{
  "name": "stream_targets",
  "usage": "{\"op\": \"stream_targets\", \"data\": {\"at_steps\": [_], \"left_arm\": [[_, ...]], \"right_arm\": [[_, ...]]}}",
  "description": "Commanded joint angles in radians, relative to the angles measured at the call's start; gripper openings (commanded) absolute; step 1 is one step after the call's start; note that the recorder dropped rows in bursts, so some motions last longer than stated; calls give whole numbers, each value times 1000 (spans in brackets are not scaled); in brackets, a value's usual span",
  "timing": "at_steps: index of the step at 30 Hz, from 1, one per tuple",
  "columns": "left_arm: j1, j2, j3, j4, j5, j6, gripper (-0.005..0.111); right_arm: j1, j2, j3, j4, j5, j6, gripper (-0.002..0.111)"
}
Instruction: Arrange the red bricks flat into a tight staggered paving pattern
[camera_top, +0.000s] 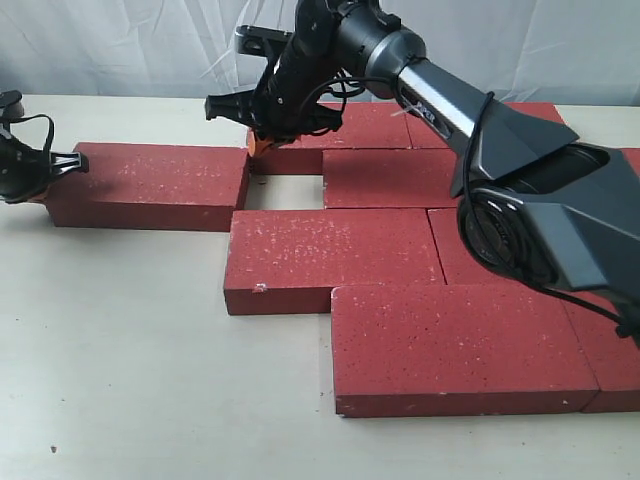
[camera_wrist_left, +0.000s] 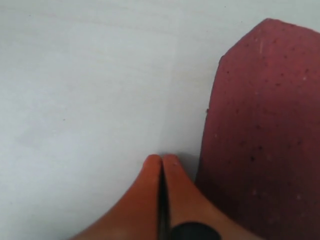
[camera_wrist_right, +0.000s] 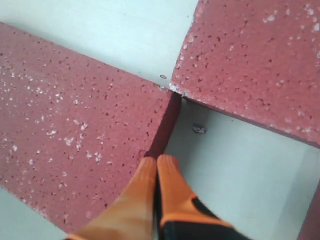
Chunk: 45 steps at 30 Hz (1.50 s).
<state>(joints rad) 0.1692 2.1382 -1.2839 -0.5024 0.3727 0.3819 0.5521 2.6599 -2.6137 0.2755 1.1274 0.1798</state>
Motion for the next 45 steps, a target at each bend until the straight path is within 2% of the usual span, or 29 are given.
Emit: {"op": "stream_targets", "data": {"at_steps": [1, 8, 15, 22, 29, 45], "left_arm": [[-13, 20, 6, -2, 57, 1, 0], [-13, 20, 6, -6, 113, 8, 0], [-13, 20, 6, -110, 188, 99, 0], [-15, 20, 6, -118, 238, 142, 0], [-62, 20, 6, -189, 253, 231, 0], [-170, 47, 6, -213, 166, 231, 0]], "right_arm": [[-6, -24, -4, -17, 4, 0, -1], [-6, -26, -4, -23, 2, 0, -1], [-6, -26, -4, -23, 2, 0, -1], [-6, -26, -4, -21, 7, 2, -1], [-6, -26, -4, -21, 13, 2, -1], [-6, -26, -4, -25, 7, 2, -1]]}}
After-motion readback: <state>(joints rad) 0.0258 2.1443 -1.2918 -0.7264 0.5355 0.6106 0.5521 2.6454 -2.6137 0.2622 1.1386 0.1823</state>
